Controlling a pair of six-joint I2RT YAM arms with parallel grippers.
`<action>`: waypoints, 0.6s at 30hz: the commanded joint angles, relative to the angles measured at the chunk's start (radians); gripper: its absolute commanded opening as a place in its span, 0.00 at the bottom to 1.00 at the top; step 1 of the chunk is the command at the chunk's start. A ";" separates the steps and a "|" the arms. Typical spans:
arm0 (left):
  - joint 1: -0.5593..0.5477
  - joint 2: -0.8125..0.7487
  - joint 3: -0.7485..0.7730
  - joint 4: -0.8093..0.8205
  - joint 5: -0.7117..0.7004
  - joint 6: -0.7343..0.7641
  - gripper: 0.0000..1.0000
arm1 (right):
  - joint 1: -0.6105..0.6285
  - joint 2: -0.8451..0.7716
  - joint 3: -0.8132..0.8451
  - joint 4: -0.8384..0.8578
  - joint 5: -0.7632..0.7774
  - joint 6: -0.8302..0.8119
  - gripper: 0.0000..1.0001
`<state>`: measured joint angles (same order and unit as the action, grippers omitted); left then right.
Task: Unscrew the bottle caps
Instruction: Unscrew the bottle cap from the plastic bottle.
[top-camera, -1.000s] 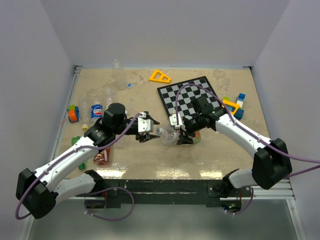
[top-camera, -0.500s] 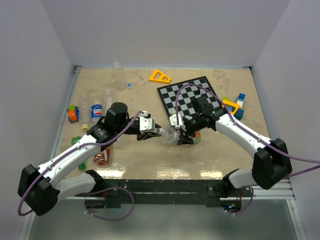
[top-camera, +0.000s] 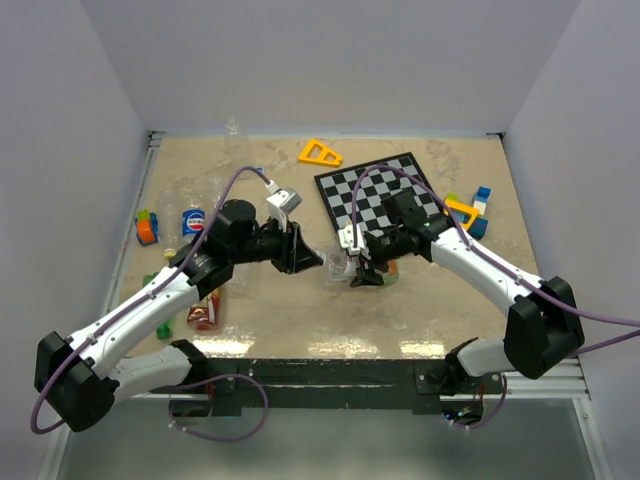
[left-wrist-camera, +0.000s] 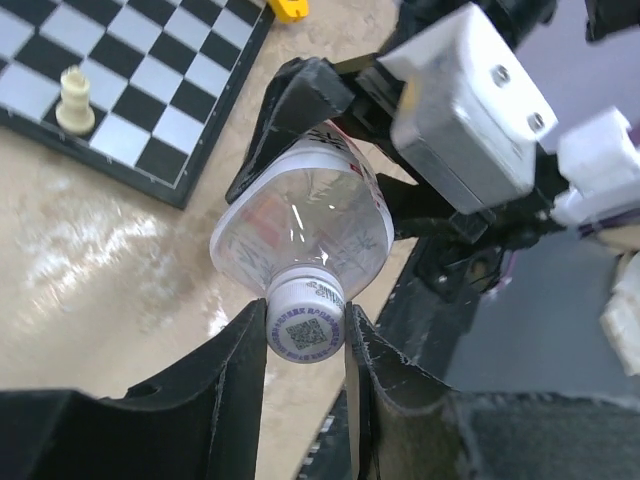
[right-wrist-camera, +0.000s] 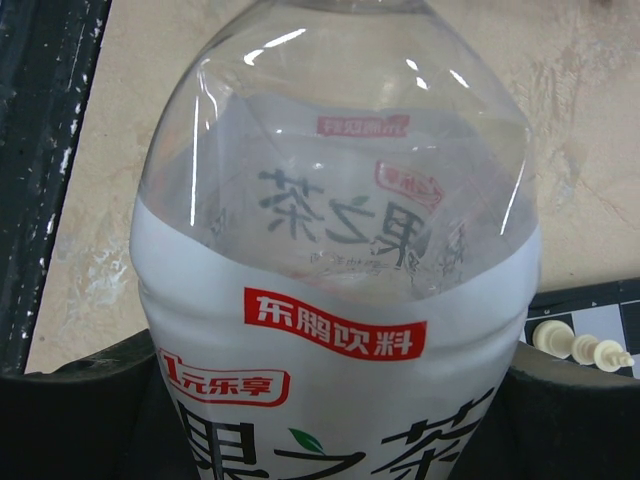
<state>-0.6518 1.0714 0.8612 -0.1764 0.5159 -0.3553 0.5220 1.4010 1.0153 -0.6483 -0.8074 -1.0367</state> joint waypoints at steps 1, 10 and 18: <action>0.011 -0.005 0.073 -0.077 -0.145 -0.376 0.00 | 0.000 -0.014 0.005 -0.028 0.008 -0.033 0.08; 0.012 0.033 0.150 -0.244 -0.194 -0.571 0.00 | 0.001 -0.019 0.005 -0.025 0.010 -0.026 0.09; 0.027 0.044 0.142 -0.245 -0.081 -0.746 0.00 | 0.000 -0.017 0.003 -0.022 0.011 -0.026 0.08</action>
<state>-0.6540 1.1149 0.9562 -0.3981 0.3862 -0.9604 0.5255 1.4010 1.0153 -0.6361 -0.8028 -1.0351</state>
